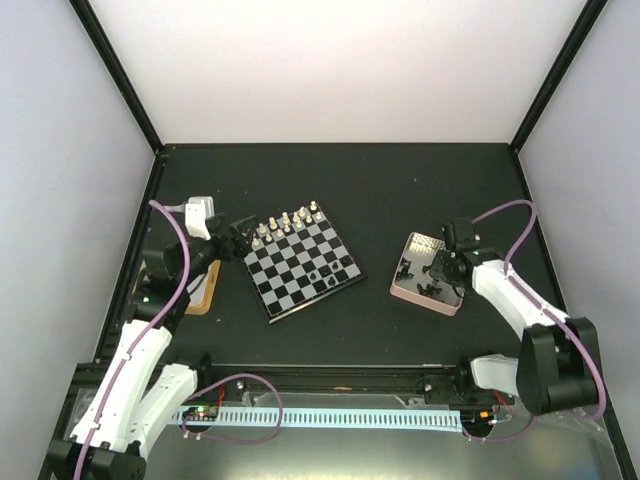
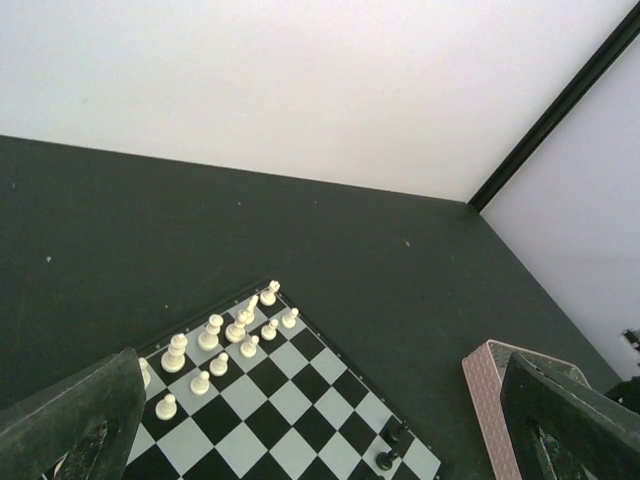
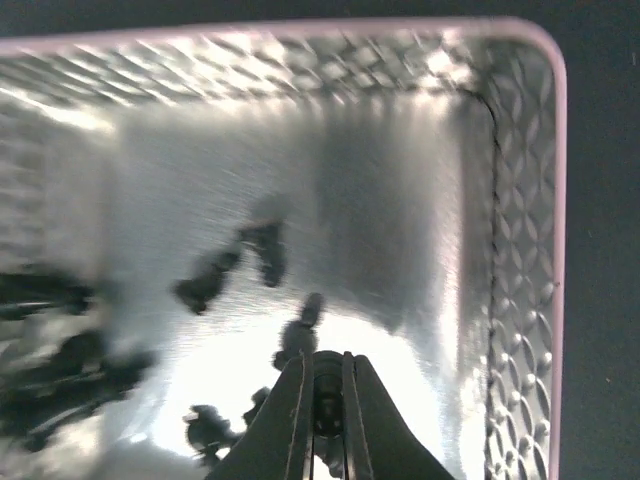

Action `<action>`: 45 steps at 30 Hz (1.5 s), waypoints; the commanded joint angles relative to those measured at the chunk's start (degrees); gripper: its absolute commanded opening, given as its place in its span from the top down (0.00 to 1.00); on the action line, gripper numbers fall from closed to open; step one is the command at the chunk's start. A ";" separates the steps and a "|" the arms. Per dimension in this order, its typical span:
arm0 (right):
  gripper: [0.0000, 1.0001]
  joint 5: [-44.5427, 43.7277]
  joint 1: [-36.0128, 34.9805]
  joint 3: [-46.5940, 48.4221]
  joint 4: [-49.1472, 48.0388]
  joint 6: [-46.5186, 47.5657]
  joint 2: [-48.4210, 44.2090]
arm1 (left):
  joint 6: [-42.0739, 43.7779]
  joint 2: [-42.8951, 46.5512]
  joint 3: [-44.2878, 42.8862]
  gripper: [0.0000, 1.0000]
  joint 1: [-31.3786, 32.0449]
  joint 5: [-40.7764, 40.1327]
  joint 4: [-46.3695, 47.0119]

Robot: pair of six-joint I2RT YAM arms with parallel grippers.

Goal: Set up the chess pieces on the board
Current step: Pick up the chess piece from the storage box, then place the chess piece on the chessboard.

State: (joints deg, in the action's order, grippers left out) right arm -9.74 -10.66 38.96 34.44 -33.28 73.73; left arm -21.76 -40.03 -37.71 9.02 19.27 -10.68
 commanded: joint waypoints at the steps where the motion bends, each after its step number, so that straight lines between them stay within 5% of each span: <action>1: 0.99 6.36 -0.30 3.86 0.60 2.74 -6.79 | -0.12 2.50 -0.87 0.01 0.03 0.33 0.16; 7: 0.99 15.55 -6.31 6.23 -0.77 2.57 -11.01 | -0.17 5.99 -0.74 0.01 -0.01 0.70 -0.68; 12: 0.99 14.16 -17.70 10.54 -1.99 -0.08 -9.55 | -0.71 7.89 -0.22 0.01 0.02 0.64 1.40; 24: 0.98 -1.95 -43.36 32.61 0.69 -4.56 17.37 | -2.65 4.74 -1.80 0.01 -1.41 -3.87 -0.89; 33: 0.97 -3.89 -47.42 49.19 7.12 -1.54 37.58 | -3.55 4.35 -1.31 0.01 -2.17 -9.95 -4.27; 45: 0.97 -2.51 -47.40 55.39 10.30 -2.04 47.28 | -3.40 3.72 -1.56 0.01 -2.32 -14.32 -5.14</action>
State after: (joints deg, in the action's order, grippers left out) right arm -11.68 -57.84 92.97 42.89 -34.83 119.79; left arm -24.95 -36.14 -37.39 7.18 7.42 -14.68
